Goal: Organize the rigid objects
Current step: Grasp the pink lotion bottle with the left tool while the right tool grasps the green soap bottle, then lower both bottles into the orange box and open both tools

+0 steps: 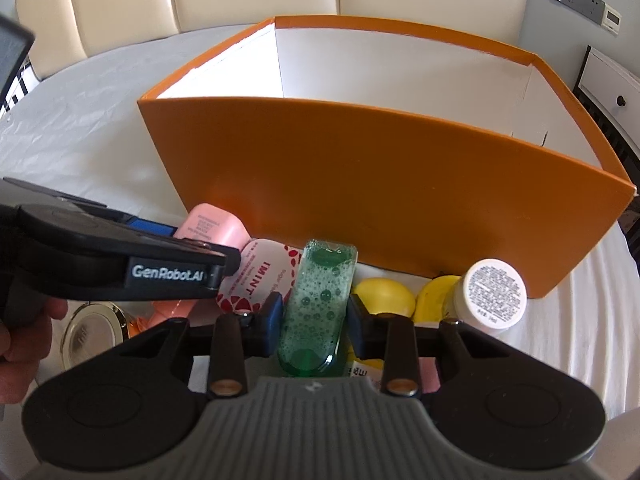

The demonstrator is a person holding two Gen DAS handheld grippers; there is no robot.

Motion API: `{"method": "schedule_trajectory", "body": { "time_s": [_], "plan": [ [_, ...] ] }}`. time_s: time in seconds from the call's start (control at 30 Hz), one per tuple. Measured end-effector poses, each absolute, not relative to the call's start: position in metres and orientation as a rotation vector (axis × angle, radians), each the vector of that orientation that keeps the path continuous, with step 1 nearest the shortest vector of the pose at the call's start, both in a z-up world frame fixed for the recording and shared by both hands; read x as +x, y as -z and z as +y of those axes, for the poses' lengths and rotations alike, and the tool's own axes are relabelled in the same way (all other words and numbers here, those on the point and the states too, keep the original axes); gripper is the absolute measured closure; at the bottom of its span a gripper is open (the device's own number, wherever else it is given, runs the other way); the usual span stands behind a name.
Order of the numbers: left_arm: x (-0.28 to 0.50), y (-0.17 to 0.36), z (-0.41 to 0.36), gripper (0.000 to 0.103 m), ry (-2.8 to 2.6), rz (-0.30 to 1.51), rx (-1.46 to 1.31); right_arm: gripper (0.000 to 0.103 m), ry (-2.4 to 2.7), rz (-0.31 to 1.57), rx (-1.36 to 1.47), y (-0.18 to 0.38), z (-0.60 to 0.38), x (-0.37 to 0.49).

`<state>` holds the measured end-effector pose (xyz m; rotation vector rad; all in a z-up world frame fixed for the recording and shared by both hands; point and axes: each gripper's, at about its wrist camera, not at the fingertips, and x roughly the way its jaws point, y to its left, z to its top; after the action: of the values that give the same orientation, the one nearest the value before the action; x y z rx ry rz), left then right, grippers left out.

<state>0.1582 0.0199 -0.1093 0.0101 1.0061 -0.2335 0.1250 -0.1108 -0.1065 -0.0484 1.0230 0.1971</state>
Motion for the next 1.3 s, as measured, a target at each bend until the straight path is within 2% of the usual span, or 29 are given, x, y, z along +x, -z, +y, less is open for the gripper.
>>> {"method": "schedule_trajectory", "body": {
  "time_s": [0.4,0.67,1.3],
  "plan": [
    [0.160,0.115,0.020,0.054,0.226,0.998,-0.006,0.068,-0.181,1.020,-0.096,0.112,-0.100,0.124],
    [0.155,0.106,0.023,0.054,0.211,0.988,-0.020,0.073,-0.164,1.010,-0.052,0.108,-0.106,0.121],
    [0.123,0.059,0.030,0.054,0.218,0.882,-0.038,0.074,-0.178,0.879,-0.055,0.058,-0.122,0.105]
  ]
}}
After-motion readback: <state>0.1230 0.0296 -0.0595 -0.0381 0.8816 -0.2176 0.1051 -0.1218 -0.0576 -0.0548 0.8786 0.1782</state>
